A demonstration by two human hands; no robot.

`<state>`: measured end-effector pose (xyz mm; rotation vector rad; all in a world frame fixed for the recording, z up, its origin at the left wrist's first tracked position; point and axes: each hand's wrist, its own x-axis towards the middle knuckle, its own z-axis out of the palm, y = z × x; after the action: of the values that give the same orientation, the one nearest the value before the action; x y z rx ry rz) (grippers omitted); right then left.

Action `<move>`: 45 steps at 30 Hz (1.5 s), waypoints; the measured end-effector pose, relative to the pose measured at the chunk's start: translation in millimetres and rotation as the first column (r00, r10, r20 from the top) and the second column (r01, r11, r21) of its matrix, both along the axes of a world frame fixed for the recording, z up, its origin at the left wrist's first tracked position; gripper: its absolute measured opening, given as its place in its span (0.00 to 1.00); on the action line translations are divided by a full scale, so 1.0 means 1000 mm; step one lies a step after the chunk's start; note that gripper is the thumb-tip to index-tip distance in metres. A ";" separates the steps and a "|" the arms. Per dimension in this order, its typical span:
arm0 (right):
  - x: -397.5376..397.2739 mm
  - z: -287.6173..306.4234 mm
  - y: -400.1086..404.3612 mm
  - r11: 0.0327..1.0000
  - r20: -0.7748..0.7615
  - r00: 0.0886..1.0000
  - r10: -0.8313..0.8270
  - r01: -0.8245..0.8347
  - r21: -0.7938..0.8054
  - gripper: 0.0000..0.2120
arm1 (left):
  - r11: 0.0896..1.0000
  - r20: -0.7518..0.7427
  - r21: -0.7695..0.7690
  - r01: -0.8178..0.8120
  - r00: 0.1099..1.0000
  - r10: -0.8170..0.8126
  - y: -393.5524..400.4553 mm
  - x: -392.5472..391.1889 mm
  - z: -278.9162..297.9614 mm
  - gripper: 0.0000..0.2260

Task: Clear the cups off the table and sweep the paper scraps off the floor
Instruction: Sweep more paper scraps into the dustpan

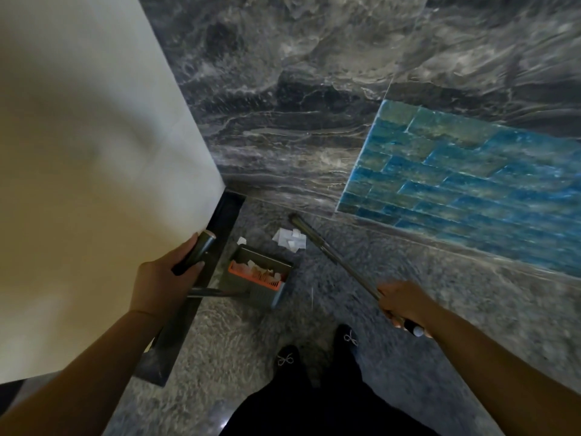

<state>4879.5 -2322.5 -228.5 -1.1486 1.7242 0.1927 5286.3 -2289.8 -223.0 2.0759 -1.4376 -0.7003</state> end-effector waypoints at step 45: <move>0.151 -0.067 -0.139 0.986 0.019 0.986 0.167 -0.168 0.024 0.10 | 0.964 -0.016 0.083 -0.252 0.967 0.254 -0.036 0.068 -0.028 0.24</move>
<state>5030.2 -2461.8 -295.0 -1.2732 1.6060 0.3068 5354.0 -2325.4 -250.8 2.2510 -1.1182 -0.6873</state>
